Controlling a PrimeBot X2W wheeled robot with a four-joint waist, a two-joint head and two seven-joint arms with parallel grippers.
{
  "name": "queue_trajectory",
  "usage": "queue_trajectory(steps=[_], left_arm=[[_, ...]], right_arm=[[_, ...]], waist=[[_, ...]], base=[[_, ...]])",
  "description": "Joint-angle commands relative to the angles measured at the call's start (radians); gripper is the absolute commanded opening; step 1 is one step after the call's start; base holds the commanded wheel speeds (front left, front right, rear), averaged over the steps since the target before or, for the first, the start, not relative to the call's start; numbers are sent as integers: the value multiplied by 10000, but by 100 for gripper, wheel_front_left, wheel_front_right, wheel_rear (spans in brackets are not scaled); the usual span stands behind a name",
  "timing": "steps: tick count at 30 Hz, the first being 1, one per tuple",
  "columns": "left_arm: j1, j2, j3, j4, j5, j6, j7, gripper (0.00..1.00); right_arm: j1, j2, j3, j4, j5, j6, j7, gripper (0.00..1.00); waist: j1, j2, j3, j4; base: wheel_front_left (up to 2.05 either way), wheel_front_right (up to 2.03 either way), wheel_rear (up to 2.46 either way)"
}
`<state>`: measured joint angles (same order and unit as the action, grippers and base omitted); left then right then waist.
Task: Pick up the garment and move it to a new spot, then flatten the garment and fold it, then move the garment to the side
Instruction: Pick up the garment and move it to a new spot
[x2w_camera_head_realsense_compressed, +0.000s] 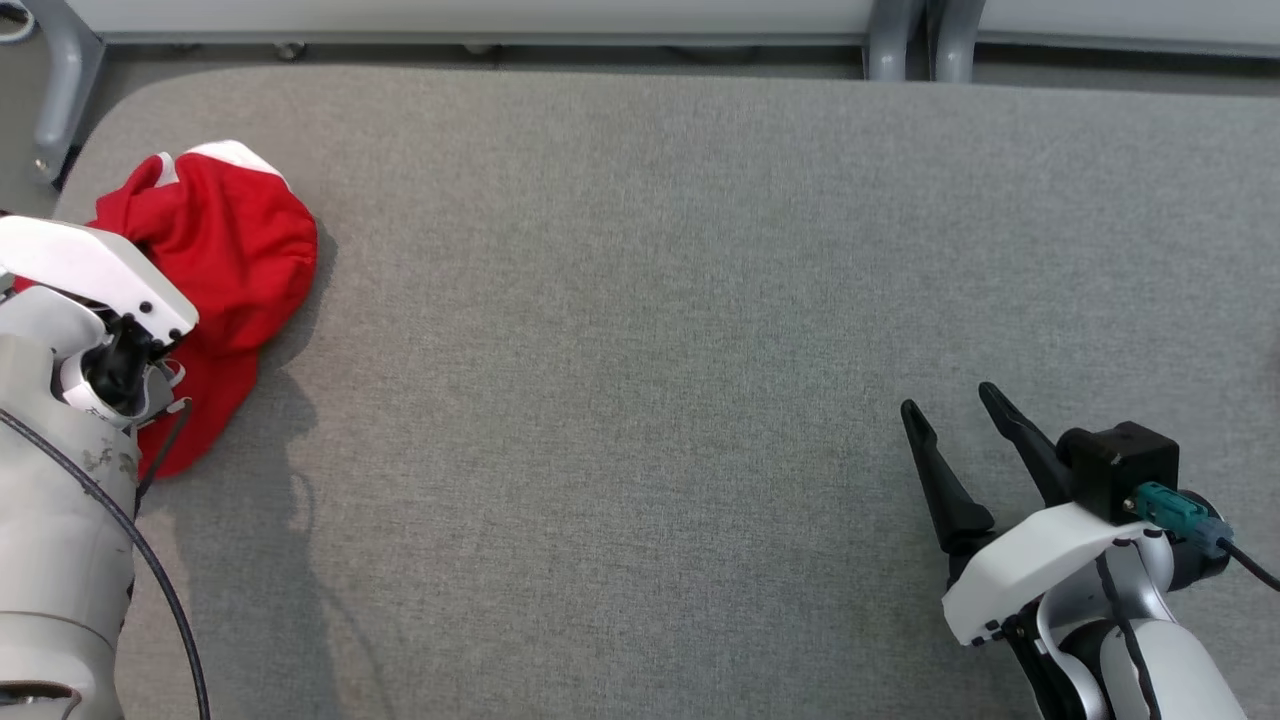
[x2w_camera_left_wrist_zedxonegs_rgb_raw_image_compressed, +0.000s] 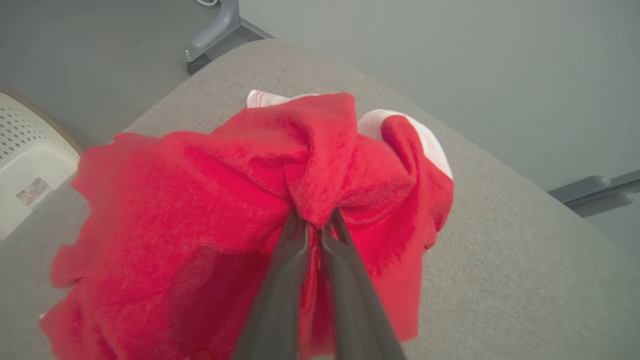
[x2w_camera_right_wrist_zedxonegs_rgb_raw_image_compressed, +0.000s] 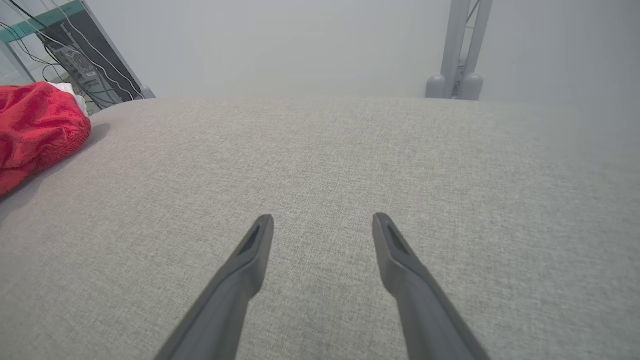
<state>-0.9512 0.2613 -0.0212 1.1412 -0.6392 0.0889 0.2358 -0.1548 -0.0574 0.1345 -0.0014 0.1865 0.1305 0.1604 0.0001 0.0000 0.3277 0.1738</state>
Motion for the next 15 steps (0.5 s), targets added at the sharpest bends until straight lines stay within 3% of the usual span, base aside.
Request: queue_trajectory(steps=[1,8,15], left_arm=[[-131,152,-78,-149,102,-73,-86,0],[-207,461,-344,-978,348,-284,-170,0],[-98,334,-631,-3242,256,-637,234,0]], right_arm=[[66,-1,-21,161,113,7,-161,100],[421,47,-86,856,468,7,-683,100],[933,43,-409,1075,834,7,-1017,100]], waist=[[-1,0,-879,-55],[-1,0,-2310,-453],[-1,0,-3423,-1496]], base=[[0,0,0],[0,0,0],[0,0,0]])
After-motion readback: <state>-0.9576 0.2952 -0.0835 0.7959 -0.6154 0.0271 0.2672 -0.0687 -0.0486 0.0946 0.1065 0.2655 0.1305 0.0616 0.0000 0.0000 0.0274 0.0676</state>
